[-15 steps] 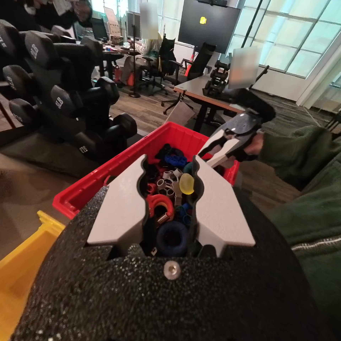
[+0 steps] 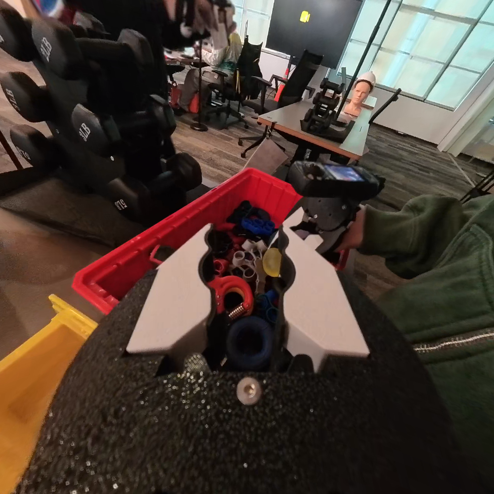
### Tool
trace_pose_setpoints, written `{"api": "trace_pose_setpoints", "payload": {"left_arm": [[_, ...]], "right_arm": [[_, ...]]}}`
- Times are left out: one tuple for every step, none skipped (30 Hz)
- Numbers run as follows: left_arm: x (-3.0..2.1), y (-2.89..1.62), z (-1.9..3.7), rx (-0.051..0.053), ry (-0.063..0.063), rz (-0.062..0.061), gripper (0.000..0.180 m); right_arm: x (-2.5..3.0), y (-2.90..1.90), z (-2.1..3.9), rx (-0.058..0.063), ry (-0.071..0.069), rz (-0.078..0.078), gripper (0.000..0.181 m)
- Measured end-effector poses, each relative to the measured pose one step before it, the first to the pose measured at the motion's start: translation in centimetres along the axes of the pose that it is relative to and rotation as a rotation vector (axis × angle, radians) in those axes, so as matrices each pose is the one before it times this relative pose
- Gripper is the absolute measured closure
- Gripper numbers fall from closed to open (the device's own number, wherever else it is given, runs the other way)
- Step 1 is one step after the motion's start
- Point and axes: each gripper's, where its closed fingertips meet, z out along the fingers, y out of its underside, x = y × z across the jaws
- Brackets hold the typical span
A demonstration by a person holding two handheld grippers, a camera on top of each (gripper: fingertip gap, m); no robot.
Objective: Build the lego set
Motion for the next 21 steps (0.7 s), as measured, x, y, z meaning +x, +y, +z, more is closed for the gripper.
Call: {"api": "trace_pose_setpoints", "payload": {"left_arm": [[-0.019, 0.152, 0.100, -0.0060, -0.0016, -0.0034, 0.135], [-0.029, 0.098, 0.057, -0.0058, -0.0025, -0.0025, 0.135], [-0.015, 0.062, -0.046, -0.0027, -0.0032, 0.0009, 0.134], [-0.092, -0.027, -0.098, 0.0011, -0.0067, 0.0030, 0.135], [-0.118, -0.047, -0.154, 0.0036, -0.0082, 0.0018, 0.135], [-0.112, 0.004, -0.105, 0.0037, -0.0064, -0.0018, 0.136], [-0.096, 0.006, -0.068, 0.0035, -0.0029, -0.0062, 0.136], [-0.035, 0.019, -0.025, 0.0032, 0.0009, -0.0076, 0.136], [-0.045, 0.042, 0.095, 0.0012, 0.0019, -0.0062, 0.136], [0.001, 0.046, 0.084, -0.0012, 0.0022, -0.0029, 0.136], [0.004, 0.057, 0.120, -0.0042, 0.0033, 0.0003, 0.136], [0.094, 0.045, 0.095, -0.0062, 0.0045, 0.0030, 0.136], [0.045, -0.029, 0.050, -0.0036, 0.0021, 0.0056, 0.136], [0.078, -0.037, 0.054, -0.0022, 0.0017, 0.0075, 0.136], [0.101, -0.023, 0.096, -0.0017, 0.0022, 0.0045, 0.136], [0.066, 0.028, 0.141, -0.0017, 0.0011, -0.0001, 0.136], [0.046, 0.044, 0.057, -0.0021, 0.0014, -0.0026, 0.136], [0.026, 0.039, 0.034, -0.0029, 0.0003, -0.0022, 0.136], [-0.073, 0.026, -0.113, -0.0009, -0.0040, 0.0006, 0.136], [-0.113, -0.035, -0.151, 0.0027, -0.0077, 0.0018, 0.135], [-0.118, -0.034, -0.212, 0.0048, -0.0092, 0.0000, 0.136]], "right_arm": [[0.051, -0.163, -0.529, 0.0041, -0.0163, -0.0019, 0.129], [0.364, -0.202, -0.834, 0.0103, -0.0078, 0.0018, 0.129], [0.924, -0.196, -1.091, 0.0194, 0.0092, -0.0018, 0.130], [1.657, -0.016, -1.346, 0.0137, 0.0268, -0.0119, 0.131], [2.387, 0.536, -1.155, -0.0146, 0.0565, -0.0037, 0.130], [2.625, 1.016, -0.761, -0.0402, 0.0534, -0.0243, 0.130], [1.940, 1.375, -0.211, -0.0519, 0.0093, -0.0656, 0.130], [1.088, 1.519, 0.288, -0.0559, -0.0255, -0.0844, 0.130], [0.564, 1.466, 0.695, -0.0596, -0.0330, -0.0784, 0.130], [0.271, 1.419, 0.837, -0.0782, -0.0261, -0.0743, 0.129], [0.314, 1.215, 0.842, -0.0820, 0.0016, -0.0798, 0.129], [-0.238, -0.049, 0.606, -0.0147, -0.0144, -0.0796, 0.128], [0.020, -0.403, 0.393, -0.0057, 0.0022, -0.0461, 0.127], [0.036, -0.047, 0.485, -0.0283, -0.0055, -0.0310, 0.126], [-0.101, -0.147, 0.528, -0.0113, -0.0197, -0.0158, 0.125], [0.072, -0.248, 0.184, -0.0008, -0.0174, 0.0186, 0.123], [0.221, -0.248, -0.147, 0.0079, -0.0097, 0.0353, 0.109], [0.269, 0.019, -0.435, 0.0028, -0.0057, 0.0474, 0.102], [0.116, -0.008, -0.699, 0.0203, -0.0090, 0.0504, 0.100], [0.021, -0.204, -0.915, 0.0424, -0.0073, 0.0502, 0.099], [-0.367, -0.600, -0.982, 0.0705, -0.0263, 0.0522, 0.098]]}}
